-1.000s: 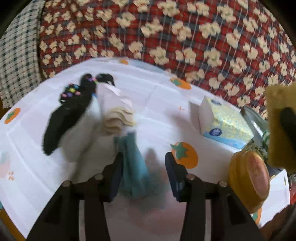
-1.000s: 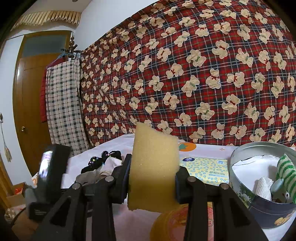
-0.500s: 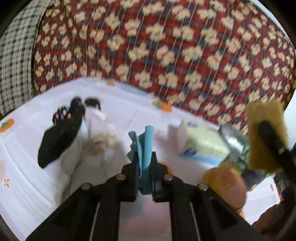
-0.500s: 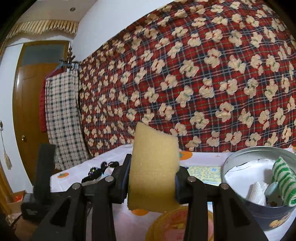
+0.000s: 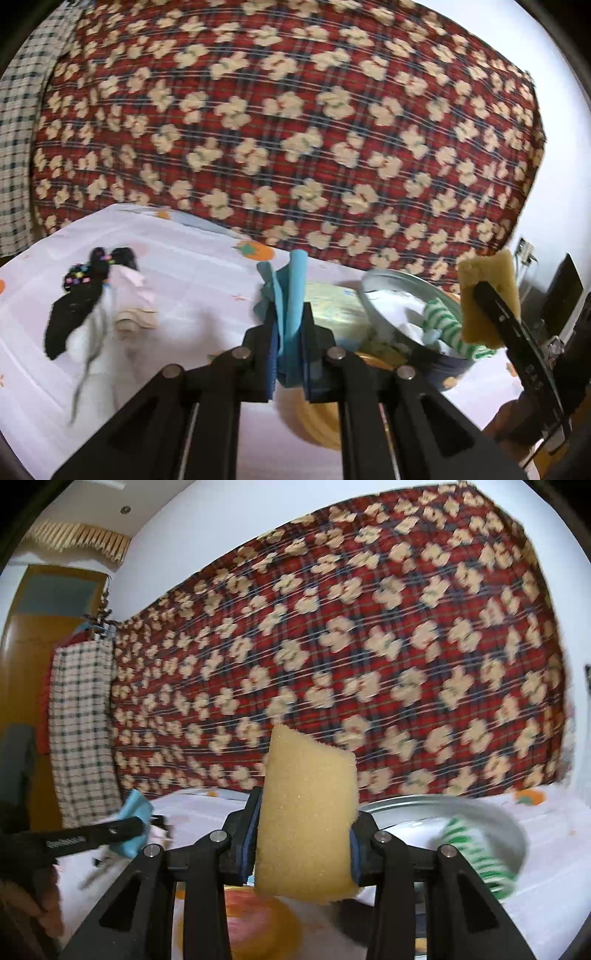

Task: Organize soft objects
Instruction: 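Carry the yellow sponge and teal cloth over the tin with both grippers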

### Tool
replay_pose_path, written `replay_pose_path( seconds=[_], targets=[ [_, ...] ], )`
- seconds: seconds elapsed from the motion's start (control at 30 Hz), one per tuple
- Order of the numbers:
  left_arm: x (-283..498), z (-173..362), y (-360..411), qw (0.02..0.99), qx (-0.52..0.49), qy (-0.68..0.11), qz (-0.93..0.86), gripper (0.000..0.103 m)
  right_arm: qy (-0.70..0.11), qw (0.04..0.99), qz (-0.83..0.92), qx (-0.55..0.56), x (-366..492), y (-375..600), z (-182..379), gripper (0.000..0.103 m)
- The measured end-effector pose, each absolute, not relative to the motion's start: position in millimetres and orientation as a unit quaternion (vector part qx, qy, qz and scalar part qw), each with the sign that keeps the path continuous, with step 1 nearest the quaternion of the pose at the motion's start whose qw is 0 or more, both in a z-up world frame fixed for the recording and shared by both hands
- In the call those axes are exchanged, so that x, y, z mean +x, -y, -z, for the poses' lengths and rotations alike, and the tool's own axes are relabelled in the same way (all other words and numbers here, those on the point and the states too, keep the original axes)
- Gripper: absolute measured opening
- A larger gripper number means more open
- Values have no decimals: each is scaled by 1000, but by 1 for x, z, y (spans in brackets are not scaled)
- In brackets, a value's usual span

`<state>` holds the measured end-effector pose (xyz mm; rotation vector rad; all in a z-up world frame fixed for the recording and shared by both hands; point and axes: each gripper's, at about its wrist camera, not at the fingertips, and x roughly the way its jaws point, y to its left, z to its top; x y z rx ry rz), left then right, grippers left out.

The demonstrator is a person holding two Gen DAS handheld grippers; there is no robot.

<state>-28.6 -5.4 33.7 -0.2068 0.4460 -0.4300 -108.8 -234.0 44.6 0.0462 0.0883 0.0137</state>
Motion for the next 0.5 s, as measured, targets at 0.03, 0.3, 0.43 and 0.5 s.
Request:
replay_pose_path(
  seconds=[0.03,0.3,0.43,0.5],
  targets=[
    [-30,-34,10,947,-99,-217,216,7,-44,999,-1,20,-110,239,-44,41],
    [-38,-46,65,939,-79,-195,272,7,-43,997,53,18,-116,278,-44,41],
    [-43,-53,95,934,-67,-176,303,7,-45,996,80,20,-115,296,-45,41],
    [-44,-56,111,931,-62,-168,318,7,-45,994,92,20,-114,305,-45,41]
  ],
)
